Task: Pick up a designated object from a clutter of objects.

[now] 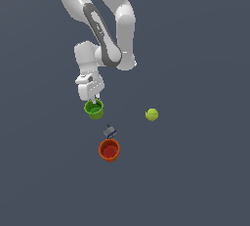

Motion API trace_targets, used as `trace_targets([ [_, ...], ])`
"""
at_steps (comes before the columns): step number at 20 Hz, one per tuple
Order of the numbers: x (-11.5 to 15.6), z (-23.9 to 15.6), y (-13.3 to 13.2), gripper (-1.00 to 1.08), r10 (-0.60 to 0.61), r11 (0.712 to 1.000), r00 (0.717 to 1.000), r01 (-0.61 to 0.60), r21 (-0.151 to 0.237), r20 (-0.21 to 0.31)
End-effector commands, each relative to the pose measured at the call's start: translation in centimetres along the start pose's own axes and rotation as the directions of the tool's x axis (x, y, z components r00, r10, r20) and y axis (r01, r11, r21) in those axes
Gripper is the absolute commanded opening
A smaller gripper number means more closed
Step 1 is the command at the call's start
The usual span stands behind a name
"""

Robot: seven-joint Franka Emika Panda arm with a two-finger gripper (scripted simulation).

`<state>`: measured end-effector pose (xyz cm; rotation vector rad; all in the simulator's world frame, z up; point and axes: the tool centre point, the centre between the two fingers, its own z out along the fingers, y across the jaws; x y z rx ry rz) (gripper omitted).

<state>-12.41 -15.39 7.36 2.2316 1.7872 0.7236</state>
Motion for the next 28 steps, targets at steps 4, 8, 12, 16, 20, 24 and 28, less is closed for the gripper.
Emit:
trace_targets([
  [4, 0.1, 0.0, -0.1, -1.0, 0.002, 1.0, 1.0, -0.002, 0.0, -0.005],
  [8, 0.4, -0.4, 0.2, -1.0, 0.002, 1.0, 1.0, -0.002, 0.0, -0.005],
  [12, 1.2, -1.2, 0.9, -1.0, 0.002, 1.0, 1.0, -0.002, 0.002, -0.005],
  [16, 2.3, -2.4, 1.9, -1.0, 0.001, 1.0, 1.0, -0.001, 0.003, -0.005],
  [20, 3.6, -3.9, 3.2, -1.0, 0.0, 1.0, 1.0, 0.0, 0.005, -0.005],
  [24, 5.3, -5.9, 4.8, -1.0, 0.0, 1.0, 1.0, 0.0, 0.006, -0.005],
  [28, 7.1, -7.9, 6.5, -1.0, -0.001, 1.0, 1.0, 0.001, 0.007, -0.005],
])
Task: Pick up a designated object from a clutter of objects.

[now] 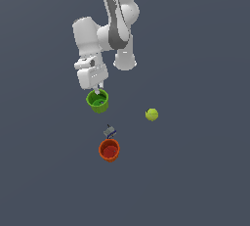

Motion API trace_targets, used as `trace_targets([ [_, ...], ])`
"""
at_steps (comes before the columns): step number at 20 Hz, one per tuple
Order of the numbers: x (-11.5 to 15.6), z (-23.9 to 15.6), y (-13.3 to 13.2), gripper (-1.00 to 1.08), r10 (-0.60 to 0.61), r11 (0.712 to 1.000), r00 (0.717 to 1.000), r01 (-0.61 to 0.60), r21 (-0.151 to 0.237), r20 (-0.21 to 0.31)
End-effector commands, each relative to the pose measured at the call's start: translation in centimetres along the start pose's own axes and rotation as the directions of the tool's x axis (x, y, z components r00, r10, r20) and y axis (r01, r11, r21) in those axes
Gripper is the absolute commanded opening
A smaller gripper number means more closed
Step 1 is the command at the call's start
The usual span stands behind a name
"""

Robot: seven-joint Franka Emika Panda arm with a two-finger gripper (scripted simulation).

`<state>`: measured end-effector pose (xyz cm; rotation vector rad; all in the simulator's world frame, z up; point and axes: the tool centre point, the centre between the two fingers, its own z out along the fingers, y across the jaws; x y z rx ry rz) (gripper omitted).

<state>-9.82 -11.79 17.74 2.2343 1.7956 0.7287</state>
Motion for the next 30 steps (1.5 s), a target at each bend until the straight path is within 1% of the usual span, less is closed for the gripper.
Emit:
trace_targets([
  [1, 1.1, -1.3, 1.1, -1.0, 0.0, 1.0, 1.0, 0.0, 0.002, 0.002],
  [9, 4.9, -5.8, 4.9, -1.0, 0.0, 1.0, 1.0, 0.0, 0.003, 0.0],
  [21, 11.6, -13.6, 11.8, -1.0, 0.002, 1.0, 1.0, -0.002, 0.002, -0.004],
  [26, 13.7, -16.1, 14.2, -1.0, 0.004, 1.0, 1.0, -0.004, 0.0, -0.003],
  [30, 14.8, -17.5, 15.6, -1.0, 0.004, 1.0, 1.0, -0.004, 0.0, -0.001],
])
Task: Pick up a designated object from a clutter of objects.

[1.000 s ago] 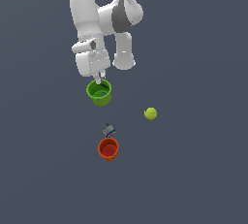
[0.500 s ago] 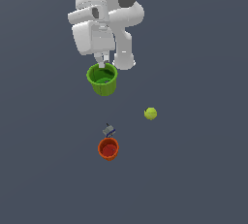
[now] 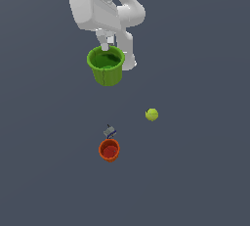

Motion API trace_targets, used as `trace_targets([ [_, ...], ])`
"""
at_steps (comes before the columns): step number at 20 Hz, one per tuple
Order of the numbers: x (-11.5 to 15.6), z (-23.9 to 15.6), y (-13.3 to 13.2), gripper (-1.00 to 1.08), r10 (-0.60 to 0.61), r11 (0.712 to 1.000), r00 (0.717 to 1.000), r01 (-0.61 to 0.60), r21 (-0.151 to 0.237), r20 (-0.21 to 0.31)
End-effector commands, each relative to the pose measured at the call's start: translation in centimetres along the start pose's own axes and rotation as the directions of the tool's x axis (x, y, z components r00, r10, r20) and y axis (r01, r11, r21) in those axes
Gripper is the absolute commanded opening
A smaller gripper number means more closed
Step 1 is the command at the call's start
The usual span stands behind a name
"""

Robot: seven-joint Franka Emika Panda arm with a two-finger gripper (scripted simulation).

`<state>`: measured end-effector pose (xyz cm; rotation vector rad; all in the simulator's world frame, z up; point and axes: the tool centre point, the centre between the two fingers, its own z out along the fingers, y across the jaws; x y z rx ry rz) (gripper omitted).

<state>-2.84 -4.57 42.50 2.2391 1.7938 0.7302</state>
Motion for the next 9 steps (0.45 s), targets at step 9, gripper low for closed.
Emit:
trace_targets([
  [9, 1.1, -1.51, 1.71, -1.0, 0.002, 1.0, 1.0, -0.002, -0.003, 0.005],
])
